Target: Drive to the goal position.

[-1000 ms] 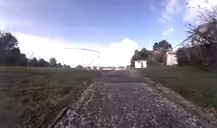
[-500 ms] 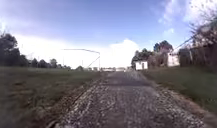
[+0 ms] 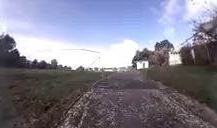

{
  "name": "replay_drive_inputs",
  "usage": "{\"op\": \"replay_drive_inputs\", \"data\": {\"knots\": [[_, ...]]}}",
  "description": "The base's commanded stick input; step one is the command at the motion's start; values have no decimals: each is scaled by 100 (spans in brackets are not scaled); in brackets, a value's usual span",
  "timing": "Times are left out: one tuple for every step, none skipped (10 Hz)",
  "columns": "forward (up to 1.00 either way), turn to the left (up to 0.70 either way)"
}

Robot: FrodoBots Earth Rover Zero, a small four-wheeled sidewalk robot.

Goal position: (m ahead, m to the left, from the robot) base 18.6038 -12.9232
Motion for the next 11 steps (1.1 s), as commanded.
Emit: {"op": "replay_drive_inputs", "data": {"knots": [[70, -12], [70, -33], [70, -33], [70, -33], [70, -33], [70, -22], [70, -12], [70, -1], [70, 0], [70, 0], [70, 0]]}}
